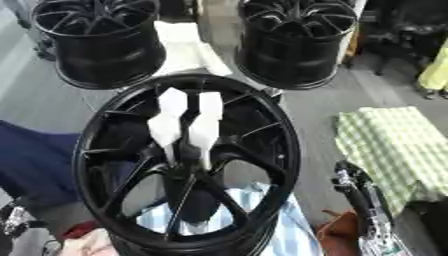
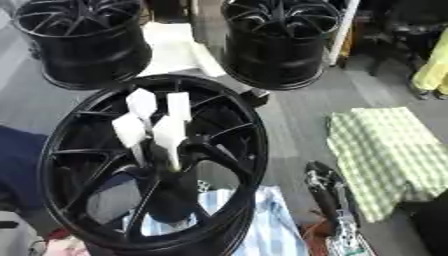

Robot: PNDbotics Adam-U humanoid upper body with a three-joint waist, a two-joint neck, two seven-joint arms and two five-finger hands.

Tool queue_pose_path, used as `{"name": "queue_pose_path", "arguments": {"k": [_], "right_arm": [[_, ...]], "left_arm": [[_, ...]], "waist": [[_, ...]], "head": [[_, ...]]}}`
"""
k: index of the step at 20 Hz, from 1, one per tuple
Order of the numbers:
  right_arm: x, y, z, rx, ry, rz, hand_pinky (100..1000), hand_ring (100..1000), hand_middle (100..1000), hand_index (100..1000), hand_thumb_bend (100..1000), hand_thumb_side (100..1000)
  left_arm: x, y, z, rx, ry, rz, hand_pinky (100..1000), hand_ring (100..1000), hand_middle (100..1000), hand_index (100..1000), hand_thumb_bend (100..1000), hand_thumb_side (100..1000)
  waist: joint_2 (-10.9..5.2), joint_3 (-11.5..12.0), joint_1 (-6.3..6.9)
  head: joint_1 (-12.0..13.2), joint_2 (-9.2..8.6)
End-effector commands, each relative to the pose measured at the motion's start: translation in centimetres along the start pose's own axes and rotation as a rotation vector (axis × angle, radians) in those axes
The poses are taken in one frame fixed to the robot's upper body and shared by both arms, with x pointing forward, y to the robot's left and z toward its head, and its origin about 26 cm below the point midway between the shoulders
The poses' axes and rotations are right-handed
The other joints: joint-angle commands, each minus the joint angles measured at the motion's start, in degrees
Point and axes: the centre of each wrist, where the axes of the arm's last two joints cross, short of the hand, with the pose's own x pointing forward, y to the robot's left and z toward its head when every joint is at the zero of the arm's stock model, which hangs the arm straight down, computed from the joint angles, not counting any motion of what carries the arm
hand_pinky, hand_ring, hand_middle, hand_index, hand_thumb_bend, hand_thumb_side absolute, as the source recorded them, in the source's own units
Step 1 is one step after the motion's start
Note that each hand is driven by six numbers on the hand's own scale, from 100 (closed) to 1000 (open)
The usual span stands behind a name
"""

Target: Pull the pin out of the wheel hub.

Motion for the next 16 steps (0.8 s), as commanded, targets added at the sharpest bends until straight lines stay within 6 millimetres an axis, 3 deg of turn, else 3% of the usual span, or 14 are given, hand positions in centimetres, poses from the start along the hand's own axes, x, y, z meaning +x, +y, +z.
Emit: {"name": "queue_pose_path", "arguments": {"k": [1, 7, 10, 13, 16], "right_arm": [[0.8, -0.6, -0.6, 0.004, -0.034, 0.020, 720, 699, 721, 858, 220, 678], [0.8, -0.6, -0.6, 0.004, -0.035, 0.016, 720, 699, 721, 858, 221, 677], [0.8, -0.6, -0.6, 0.003, -0.035, 0.016, 720, 699, 721, 858, 221, 677], [0.7, -0.7, -0.6, 0.003, -0.034, 0.020, 719, 698, 721, 858, 221, 677], [0.6, -0.8, -0.6, 0.004, -0.033, 0.026, 719, 698, 721, 858, 221, 677]], "left_arm": [[1.0, 1.2, -0.4, 0.007, -0.028, -0.028, 629, 1000, 593, 812, 100, 816], [1.1, 1.3, -0.3, 0.008, -0.026, -0.014, 635, 1000, 598, 814, 100, 825], [2.2, 2.4, -0.5, 0.015, -0.047, -0.034, 641, 1000, 608, 821, 100, 803], [6.0, 5.3, -1.2, 0.016, -0.162, -0.116, 654, 1000, 635, 835, 100, 722], [12.6, 9.4, -1.9, -0.011, -0.359, -0.275, 673, 1000, 665, 850, 100, 627]], "waist": [[-0.14, -0.1, 0.10], [-0.04, -0.4, 0.04], [-0.01, -0.4, 0.06], [-0.09, -0.4, 0.23], [-0.24, -0.5, 0.65]], "head": [[1.0, -0.15], [1.1, -0.15], [1.0, -0.15], [1.2, -0.15], [1.5, -0.15]]}}
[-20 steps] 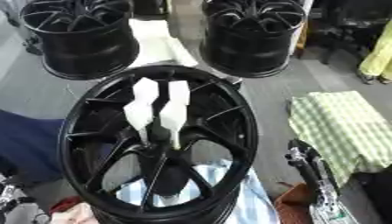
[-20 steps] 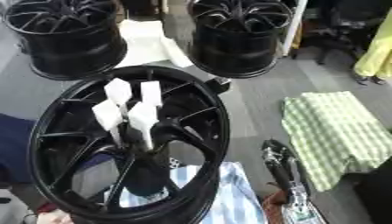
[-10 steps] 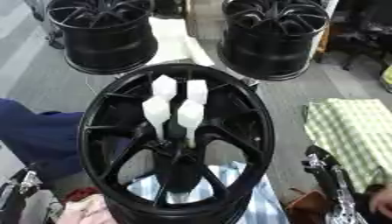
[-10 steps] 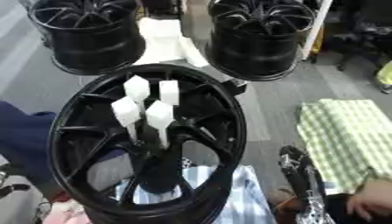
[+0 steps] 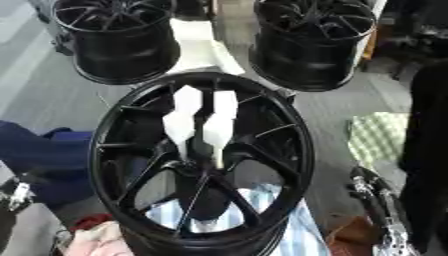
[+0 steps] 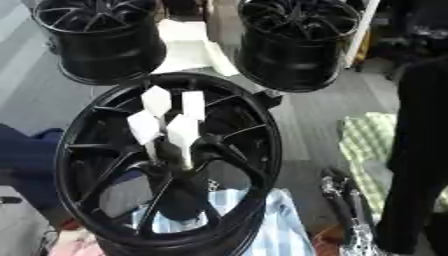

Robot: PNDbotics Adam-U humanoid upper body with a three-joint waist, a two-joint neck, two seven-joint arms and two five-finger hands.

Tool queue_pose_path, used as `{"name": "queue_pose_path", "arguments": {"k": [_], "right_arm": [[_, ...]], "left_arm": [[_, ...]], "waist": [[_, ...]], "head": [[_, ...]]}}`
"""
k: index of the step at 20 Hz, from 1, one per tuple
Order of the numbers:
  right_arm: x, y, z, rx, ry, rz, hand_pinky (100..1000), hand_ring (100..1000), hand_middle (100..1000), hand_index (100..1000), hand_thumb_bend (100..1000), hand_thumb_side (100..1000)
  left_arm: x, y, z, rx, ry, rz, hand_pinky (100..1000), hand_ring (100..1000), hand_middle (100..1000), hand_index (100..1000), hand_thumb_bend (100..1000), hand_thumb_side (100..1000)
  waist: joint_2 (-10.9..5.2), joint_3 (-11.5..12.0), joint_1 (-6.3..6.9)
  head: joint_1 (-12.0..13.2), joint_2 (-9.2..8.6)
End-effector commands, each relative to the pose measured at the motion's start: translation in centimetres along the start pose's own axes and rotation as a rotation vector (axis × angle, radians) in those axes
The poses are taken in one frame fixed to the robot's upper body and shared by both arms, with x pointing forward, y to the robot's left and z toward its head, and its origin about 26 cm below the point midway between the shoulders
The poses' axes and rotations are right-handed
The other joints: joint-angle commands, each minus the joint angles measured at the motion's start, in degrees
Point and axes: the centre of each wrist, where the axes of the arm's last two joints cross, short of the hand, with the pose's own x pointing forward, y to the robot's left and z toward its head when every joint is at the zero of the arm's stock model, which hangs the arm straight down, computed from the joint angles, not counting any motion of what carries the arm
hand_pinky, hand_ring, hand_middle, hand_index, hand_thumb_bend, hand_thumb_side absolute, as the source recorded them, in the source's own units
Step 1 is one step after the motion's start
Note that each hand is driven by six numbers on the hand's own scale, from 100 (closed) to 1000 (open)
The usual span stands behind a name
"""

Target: Pull the pin out of the wheel hub.

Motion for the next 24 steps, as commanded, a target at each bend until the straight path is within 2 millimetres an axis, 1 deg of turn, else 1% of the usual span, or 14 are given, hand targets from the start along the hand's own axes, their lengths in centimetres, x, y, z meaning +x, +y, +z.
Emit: {"name": "queue_pose_path", "arguments": {"k": [1, 2, 4, 5, 6, 8, 11, 13, 15, 16, 20, 23, 24], "right_arm": [[0.6, -0.8, -0.5, 0.004, -0.031, 0.028, 719, 698, 721, 858, 221, 677], [0.6, -0.9, -0.5, 0.005, -0.031, 0.032, 719, 698, 721, 858, 221, 677], [0.5, -1.0, -0.5, 0.006, -0.032, 0.038, 719, 698, 721, 858, 221, 678], [0.5, -1.1, -0.5, 0.007, -0.032, 0.041, 719, 697, 721, 858, 222, 678], [0.5, -1.1, -0.5, 0.009, -0.032, 0.045, 719, 697, 721, 858, 222, 678], [0.5, -1.2, -0.5, 0.014, -0.032, 0.050, 718, 697, 721, 858, 221, 678], [0.5, -1.2, -0.5, 0.025, -0.033, 0.057, 718, 697, 721, 858, 222, 677], [0.5, -1.2, -0.5, 0.032, -0.032, 0.062, 719, 697, 721, 859, 223, 677], [0.4, -1.2, -0.5, 0.039, -0.031, 0.067, 718, 697, 721, 859, 224, 677], [0.4, -1.3, -0.5, 0.041, -0.031, 0.069, 718, 697, 721, 858, 225, 677], [0.3, -1.4, -0.5, 0.048, -0.030, 0.075, 719, 697, 721, 859, 226, 677], [0.2, -1.4, -0.5, 0.052, -0.029, 0.079, 719, 697, 721, 859, 227, 677], [0.2, -1.5, -0.5, 0.053, -0.029, 0.080, 719, 697, 721, 859, 227, 676]], "left_arm": [[6.6, 5.5, -2.0, -0.043, -0.215, -0.188, 676, 1000, 670, 852, 100, 614], [8.8, 6.8, -2.6, -0.071, -0.286, -0.245, 685, 1000, 684, 860, 100, 581], [12.9, 8.6, -3.8, -0.146, -0.416, -0.345, 697, 1000, 703, 873, 100, 538], [14.5, 9.1, -4.3, -0.191, -0.468, -0.384, 701, 1000, 709, 879, 100, 662], [16.1, 9.5, -4.9, -0.245, -0.516, -0.427, 703, 1000, 712, 881, 100, 512], [18.9, 9.8, -6.0, -0.360, -0.589, -0.505, 708, 1000, 720, 889, 100, 486], [21.9, 9.3, -7.4, -0.540, -0.655, -0.638, 715, 1000, 732, 904, 100, 476], [23.3, 8.3, -8.3, -0.667, -0.683, -0.724, 719, 1000, 739, 912, 100, 469], [24.2, 7.1, -9.3, -0.782, -0.699, -0.798, 708, 1000, 741, 917, 100, 460], [24.5, 6.6, -9.8, -0.828, -0.705, -0.826, 701, 1000, 741, 916, 100, 447], [25.4, 4.1, -11.8, -1.006, -0.713, -0.938, 666, 1000, 742, 923, 100, 472], [25.5, 1.6, -13.3, -1.103, -0.730, -1.027, 539, 1000, 753, 933, 100, 445], [25.5, 0.9, -13.7, -1.123, -0.737, -1.055, 474, 1000, 759, 937, 100, 439]], "waist": [[-0.44, -0.2, 0.46], [-0.48, -0.3, 0.64], [-0.55, -0.5, 0.96], [-0.58, -0.6, 1.08], [-0.63, -0.7, 1.24], [-0.73, -1.0, 1.52], [-0.86, -1.6, 1.92], [-1.02, -2.0, 2.24], [-1.18, -2.3, 2.56], [-1.25, -2.4, 2.69], [-1.51, -2.9, 3.11], [-1.65, -3.1, 3.37], [-1.68, -3.2, 3.43]], "head": [[0.4, -0.15], [0.4, -0.15], [0.4, -0.15], [0.4, -0.15], [0.5, -0.15], [0.6, -0.15], [0.7, -0.15], [0.8, -0.15], [1.0, -0.15], [1.0, -0.15], [0.7, -0.15], [0.5, -0.15], [0.4, -0.15]]}}
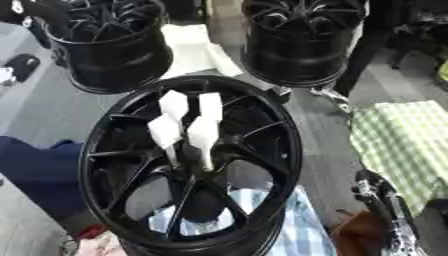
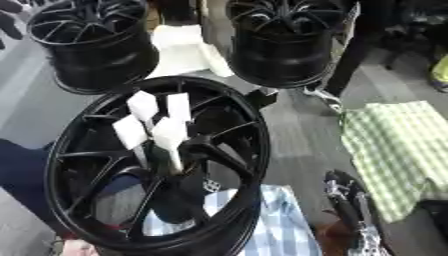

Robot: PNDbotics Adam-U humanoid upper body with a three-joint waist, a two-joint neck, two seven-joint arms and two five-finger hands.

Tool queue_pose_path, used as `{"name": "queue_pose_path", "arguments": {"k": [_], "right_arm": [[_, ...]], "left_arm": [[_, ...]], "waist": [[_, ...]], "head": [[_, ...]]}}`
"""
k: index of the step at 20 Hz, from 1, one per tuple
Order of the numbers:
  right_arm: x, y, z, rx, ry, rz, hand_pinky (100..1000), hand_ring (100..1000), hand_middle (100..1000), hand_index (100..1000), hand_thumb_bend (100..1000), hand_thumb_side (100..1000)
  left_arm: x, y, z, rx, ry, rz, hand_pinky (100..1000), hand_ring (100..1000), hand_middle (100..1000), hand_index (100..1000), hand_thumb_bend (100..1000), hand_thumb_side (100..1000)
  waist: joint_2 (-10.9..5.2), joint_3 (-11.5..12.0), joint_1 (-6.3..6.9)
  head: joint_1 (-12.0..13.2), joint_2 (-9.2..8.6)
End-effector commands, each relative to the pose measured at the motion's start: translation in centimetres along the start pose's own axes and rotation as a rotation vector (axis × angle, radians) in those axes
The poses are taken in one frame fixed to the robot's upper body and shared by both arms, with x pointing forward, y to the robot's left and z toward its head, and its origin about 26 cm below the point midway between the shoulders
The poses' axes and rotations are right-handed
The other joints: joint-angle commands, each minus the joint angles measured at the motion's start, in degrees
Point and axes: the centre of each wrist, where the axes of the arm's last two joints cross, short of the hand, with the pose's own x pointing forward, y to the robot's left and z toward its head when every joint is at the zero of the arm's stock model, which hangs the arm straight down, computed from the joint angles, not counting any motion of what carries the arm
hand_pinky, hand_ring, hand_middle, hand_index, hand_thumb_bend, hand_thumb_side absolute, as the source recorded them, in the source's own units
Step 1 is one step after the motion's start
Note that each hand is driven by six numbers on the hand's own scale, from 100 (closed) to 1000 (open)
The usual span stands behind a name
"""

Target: Pull the pin out of the wheel hub.

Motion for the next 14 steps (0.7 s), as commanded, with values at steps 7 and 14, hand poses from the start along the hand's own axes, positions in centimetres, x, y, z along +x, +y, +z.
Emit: {"name": "queue_pose_path", "arguments": {"k": [7, 14], "right_arm": [[0.4, -0.7, -0.5, 0.013, -0.024, 0.029, 719, 696, 721, 859, 229, 676], [0.5, -0.6, -0.6, 0.019, -0.028, 0.029, 719, 696, 721, 858, 231, 675]], "left_arm": [[-1.4, -1.1, -5.2, -0.425, -0.154, -0.348, 400, 1000, 768, 932, 104, 449], [-2.5, -2.2, -7.4, -0.501, -0.206, -0.423, 392, 1000, 768, 931, 187, 480]], "waist": [[-0.99, -0.6, 0.41], [-1.07, -1.0, 0.73]], "head": [[-1.0, -0.15], [-1.4, -0.15]]}}
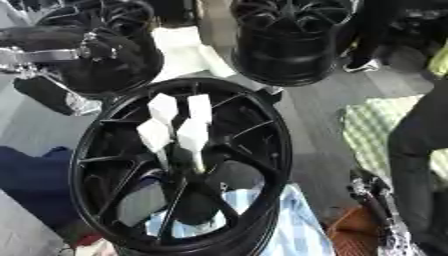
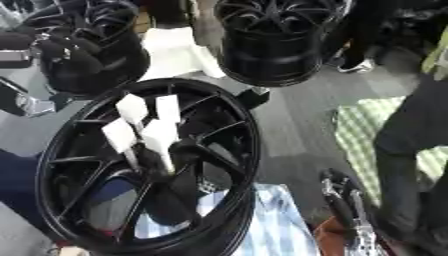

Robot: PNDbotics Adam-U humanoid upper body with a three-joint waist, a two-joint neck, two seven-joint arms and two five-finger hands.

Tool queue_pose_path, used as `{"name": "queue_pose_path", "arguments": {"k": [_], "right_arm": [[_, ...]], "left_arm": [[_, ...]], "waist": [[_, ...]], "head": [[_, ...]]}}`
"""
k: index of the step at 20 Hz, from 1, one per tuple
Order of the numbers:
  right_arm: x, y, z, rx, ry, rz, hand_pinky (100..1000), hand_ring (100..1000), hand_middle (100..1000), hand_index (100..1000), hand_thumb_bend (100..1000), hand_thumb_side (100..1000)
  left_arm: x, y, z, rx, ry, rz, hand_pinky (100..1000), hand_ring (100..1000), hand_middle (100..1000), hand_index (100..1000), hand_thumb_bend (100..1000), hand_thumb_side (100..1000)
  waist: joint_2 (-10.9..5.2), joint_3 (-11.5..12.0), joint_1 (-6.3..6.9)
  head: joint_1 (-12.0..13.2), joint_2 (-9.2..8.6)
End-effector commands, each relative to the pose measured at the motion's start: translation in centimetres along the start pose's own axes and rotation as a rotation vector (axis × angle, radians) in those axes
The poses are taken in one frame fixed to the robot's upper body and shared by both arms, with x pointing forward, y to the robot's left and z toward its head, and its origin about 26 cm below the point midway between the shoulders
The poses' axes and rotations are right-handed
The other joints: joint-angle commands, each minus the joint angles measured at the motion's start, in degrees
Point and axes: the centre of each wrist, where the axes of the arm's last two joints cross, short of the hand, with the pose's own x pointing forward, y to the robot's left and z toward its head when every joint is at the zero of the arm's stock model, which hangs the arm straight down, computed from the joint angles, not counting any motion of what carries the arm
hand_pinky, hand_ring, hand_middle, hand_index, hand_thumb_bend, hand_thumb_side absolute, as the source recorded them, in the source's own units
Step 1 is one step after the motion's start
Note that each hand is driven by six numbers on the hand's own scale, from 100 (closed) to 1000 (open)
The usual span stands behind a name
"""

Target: Pull the pin out of the wheel hub.

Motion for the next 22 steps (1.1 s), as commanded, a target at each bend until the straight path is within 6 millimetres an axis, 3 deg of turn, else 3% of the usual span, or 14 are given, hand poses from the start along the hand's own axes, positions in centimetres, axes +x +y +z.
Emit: {"name": "queue_pose_path", "arguments": {"k": [1, 7, 22], "right_arm": [[0.7, -0.7, -0.6, 0.008, -0.030, 0.024, 719, 696, 721, 858, 232, 675], [0.7, -0.7, -0.7, 0.011, -0.034, 0.024, 719, 696, 721, 858, 233, 675], [0.9, -0.6, -0.9, 0.016, -0.042, 0.022, 718, 696, 720, 858, 236, 674]], "left_arm": [[-0.2, 0.6, -0.2, -0.346, -0.240, -0.278, 391, 1000, 767, 931, 204, 493], [-0.1, -0.3, -0.8, -0.420, -0.236, -0.318, 394, 1000, 777, 945, 338, 597], [-0.2, -3.3, -2.2, -0.538, -0.231, -0.312, 376, 1000, 766, 929, 341, 591]], "waist": [[-0.91, -0.1, -0.02], [-0.96, -0.4, 0.26], [-0.94, -0.9, 0.55]], "head": [[-0.2, -0.15], [-0.2, -0.15], [-0.1, -0.15]]}}
